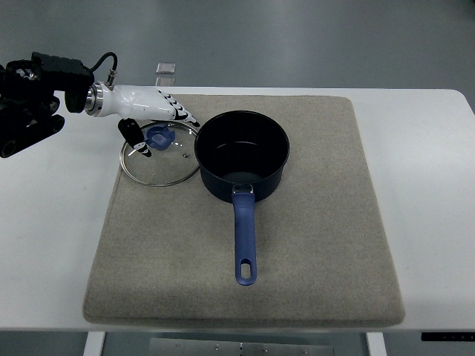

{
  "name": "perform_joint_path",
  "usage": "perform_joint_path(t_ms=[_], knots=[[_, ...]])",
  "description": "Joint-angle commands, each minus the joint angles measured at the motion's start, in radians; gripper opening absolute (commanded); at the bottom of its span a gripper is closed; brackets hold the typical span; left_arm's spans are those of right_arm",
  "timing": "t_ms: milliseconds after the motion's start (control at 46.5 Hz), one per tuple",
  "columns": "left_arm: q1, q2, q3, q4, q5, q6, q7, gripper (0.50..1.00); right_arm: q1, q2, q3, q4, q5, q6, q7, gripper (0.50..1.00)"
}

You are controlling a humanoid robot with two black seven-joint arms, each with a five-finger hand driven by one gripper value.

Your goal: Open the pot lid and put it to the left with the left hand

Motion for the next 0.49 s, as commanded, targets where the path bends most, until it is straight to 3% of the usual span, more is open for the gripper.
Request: perform_joint_path(t_ms=[0, 215, 473], knots=[[-0.008, 0.015, -0.008, -0.006, -0.026, -0.003, 0.0, 0.96, 0.0, 0.0, 0.001, 0.0, 0.0, 0.0, 0.0, 0.917], [-0.033, 0.054, -0.13, -0.01, -0.214, -0.005, 0.0, 0.96, -0.001, 0.0, -0.001, 0.0, 0.0, 0.0, 0.0, 0.917], [0.077, 0.055, -0.411, 0.027, -0.765, -0.005, 0.0, 0.96, -0.001, 0.0, 0.001, 0.0, 0.0, 0.0, 0.0, 0.917]])
